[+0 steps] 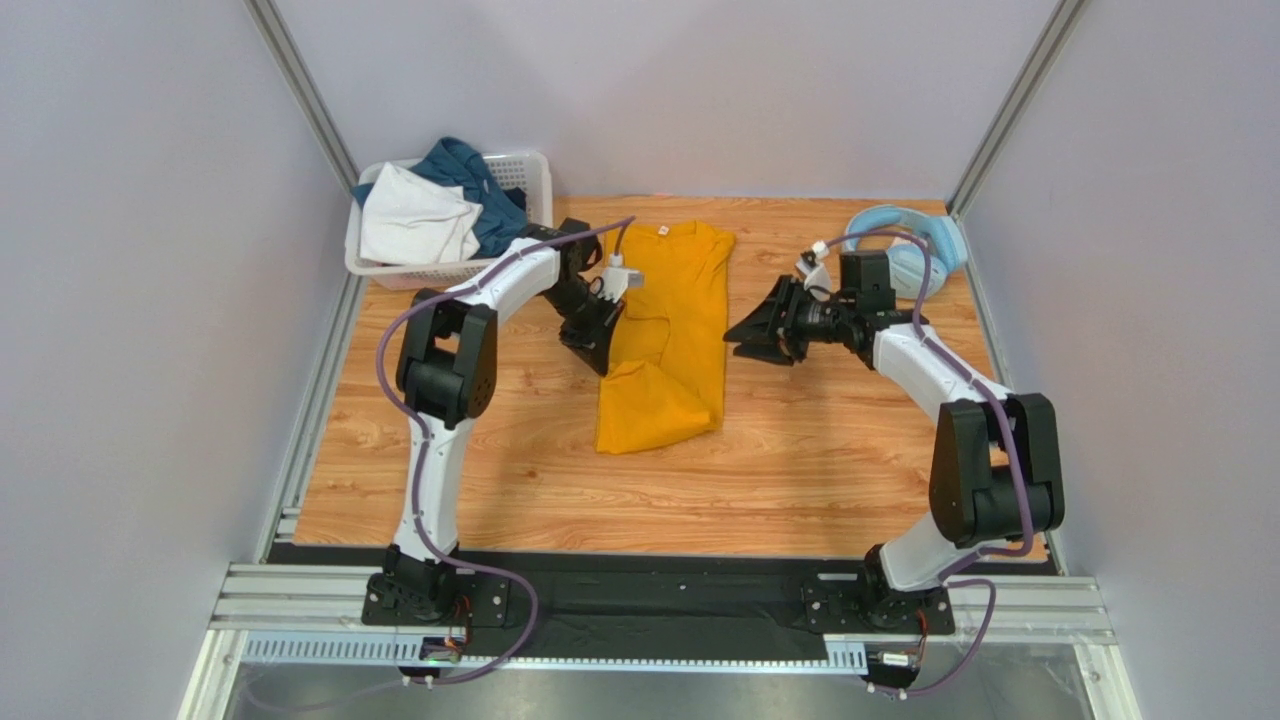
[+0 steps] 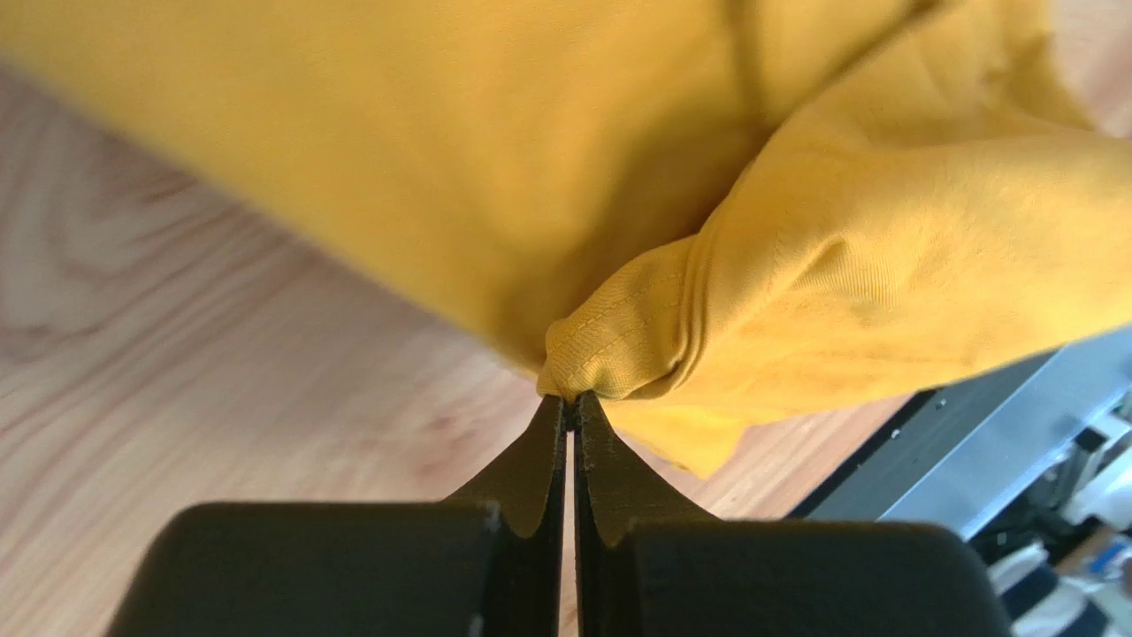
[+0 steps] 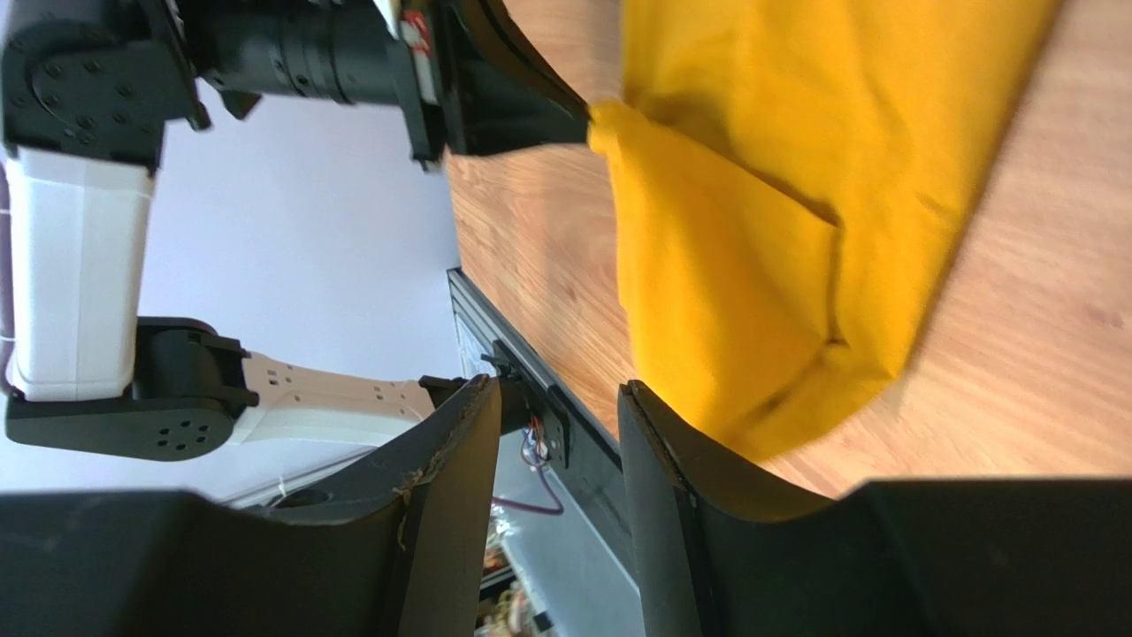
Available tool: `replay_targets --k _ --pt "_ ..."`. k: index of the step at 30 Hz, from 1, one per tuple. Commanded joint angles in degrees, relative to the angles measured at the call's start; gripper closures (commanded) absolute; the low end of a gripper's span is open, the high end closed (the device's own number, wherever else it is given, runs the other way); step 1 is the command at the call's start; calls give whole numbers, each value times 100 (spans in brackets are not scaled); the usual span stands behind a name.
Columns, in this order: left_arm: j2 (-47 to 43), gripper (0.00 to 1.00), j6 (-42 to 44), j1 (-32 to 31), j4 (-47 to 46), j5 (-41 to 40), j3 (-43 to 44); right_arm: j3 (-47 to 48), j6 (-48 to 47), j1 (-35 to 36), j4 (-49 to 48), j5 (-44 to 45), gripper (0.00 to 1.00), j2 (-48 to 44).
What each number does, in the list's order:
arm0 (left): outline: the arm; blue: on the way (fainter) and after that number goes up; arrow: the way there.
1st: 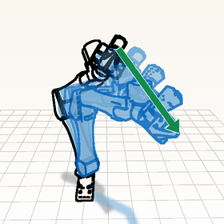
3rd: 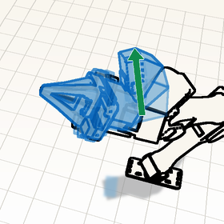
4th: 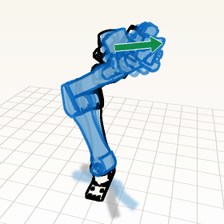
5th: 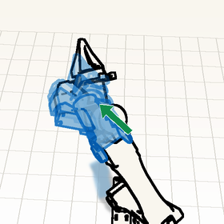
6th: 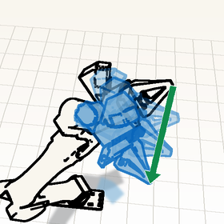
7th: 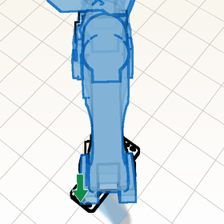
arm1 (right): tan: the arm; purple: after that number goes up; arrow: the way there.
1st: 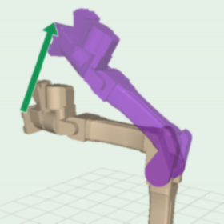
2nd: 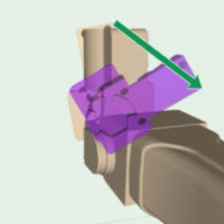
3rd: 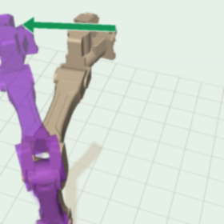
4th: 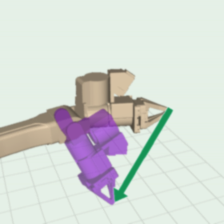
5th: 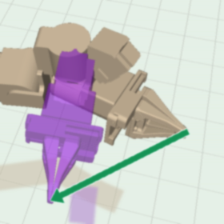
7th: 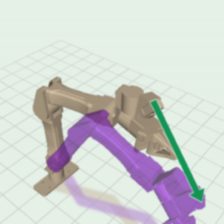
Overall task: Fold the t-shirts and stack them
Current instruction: Fold the tshirt
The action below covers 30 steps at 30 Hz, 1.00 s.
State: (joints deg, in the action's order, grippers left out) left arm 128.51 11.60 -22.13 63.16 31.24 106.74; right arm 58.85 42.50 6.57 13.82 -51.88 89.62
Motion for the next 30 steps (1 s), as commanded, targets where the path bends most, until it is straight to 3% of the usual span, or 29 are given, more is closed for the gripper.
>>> replay_targets --k 1,7,8,10,11,13,16,19,22,30 --pt "-255 100 -236 297 -171 -162 251 -163 -119 2 -20 29 56 108" --pt "-379 100 -360 280 -102 -40 532 -190 -31 20 -196 -15 56 354" --pt "-370 85 -342 271 -84 -5 463 -233 -31 20 -213 -15 56 380" --pt "-396 67 -272 192 -102 -13 174 -251 -5 55 -266 -16 55 476" --pt "-431 40 -254 165 -110 -31 67 -242 -5 73 -284 -7 55 529" --pt "-624 1 -193 121 -189 -39 -188 -155 -66 195 -249 46 55 748" --pt "-1019 0 -149 121 -128 -40 -241 109 -172 406 -21 204 55 1256" --pt "-1661 0 -79 78 47 504 -443 223 -172 617 -90 309 55 1601" --pt "-2197 0 70 -273 74 602 -995 329 -15 828 -283 327 55 2005" --pt "-1831 0 97 -1187 -391 480 -2288 364 653 1154 -1179 134 56 2419"
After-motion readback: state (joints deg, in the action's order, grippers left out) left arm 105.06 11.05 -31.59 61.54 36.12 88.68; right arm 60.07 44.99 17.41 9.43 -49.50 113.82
